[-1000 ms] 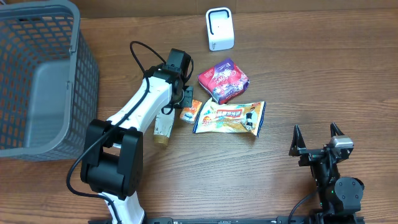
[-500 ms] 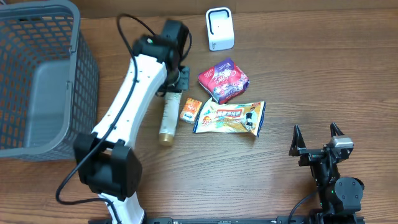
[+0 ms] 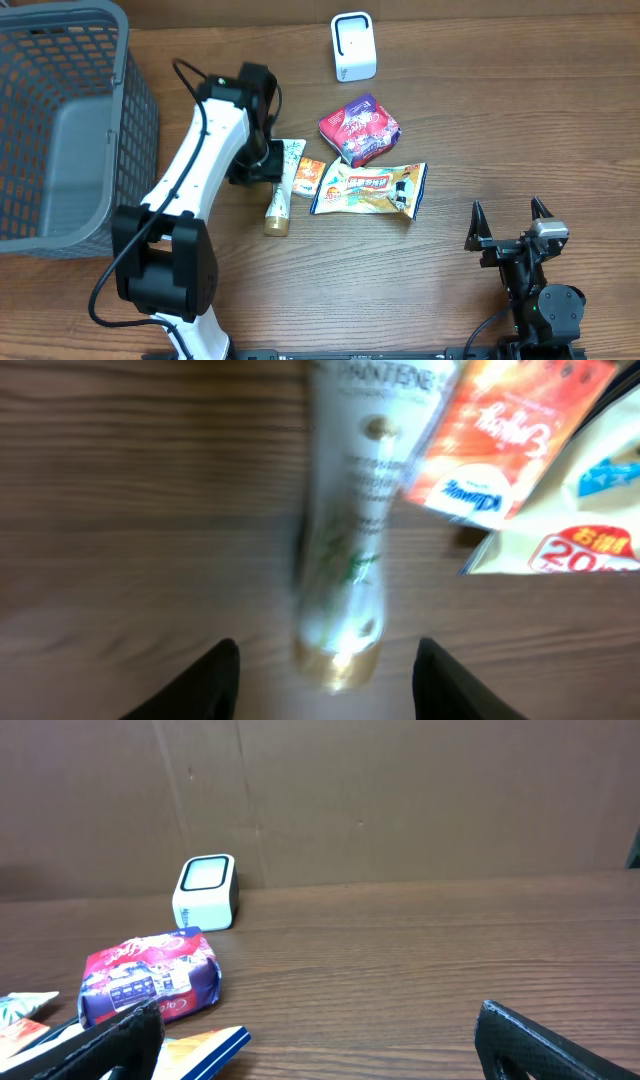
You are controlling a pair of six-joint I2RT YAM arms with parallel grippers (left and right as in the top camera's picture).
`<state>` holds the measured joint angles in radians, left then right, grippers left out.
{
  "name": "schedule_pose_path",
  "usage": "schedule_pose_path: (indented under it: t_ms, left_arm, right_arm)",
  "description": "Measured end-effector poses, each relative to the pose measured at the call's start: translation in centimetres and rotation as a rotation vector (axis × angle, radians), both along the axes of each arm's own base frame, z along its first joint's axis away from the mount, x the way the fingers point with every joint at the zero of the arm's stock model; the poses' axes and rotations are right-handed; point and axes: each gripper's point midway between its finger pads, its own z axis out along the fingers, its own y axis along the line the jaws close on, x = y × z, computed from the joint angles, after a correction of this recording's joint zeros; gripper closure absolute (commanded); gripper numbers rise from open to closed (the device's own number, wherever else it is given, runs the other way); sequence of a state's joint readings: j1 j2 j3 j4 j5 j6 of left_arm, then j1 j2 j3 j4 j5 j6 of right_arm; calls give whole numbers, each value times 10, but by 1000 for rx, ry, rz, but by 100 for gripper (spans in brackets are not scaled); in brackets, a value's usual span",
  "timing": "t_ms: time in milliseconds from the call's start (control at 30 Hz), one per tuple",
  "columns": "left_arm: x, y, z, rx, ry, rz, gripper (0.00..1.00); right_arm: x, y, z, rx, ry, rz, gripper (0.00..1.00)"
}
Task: Scan the item barcode
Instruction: 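Set the Pantene tube upright left of the yellow bag and release, then retract the left gripper back over the basket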
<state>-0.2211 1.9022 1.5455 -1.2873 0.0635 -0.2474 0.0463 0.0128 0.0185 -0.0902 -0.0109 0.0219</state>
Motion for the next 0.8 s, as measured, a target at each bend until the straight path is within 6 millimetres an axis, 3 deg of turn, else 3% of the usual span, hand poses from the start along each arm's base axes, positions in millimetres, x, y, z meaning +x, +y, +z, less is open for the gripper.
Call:
schedule_pose_path:
  t_ms: [233, 367, 667, 800]
  left_arm:
    - [-7, -23, -52, -150, -10, -2, 51]
    - [-3, -27, -71, -176, -58, 15, 61]
    - [35, -37, -77, -227, -235, 5, 62]
    - [38, -38, -75, -231, -247, 4, 63]
  right_arm:
    - [0, 0, 0, 0, 0, -1, 0]
    - [0, 0, 0, 0, 0, 0, 0]
    - [0, 0, 0, 0, 0, 0, 0]
    - [0, 0, 0, 0, -1, 0, 0]
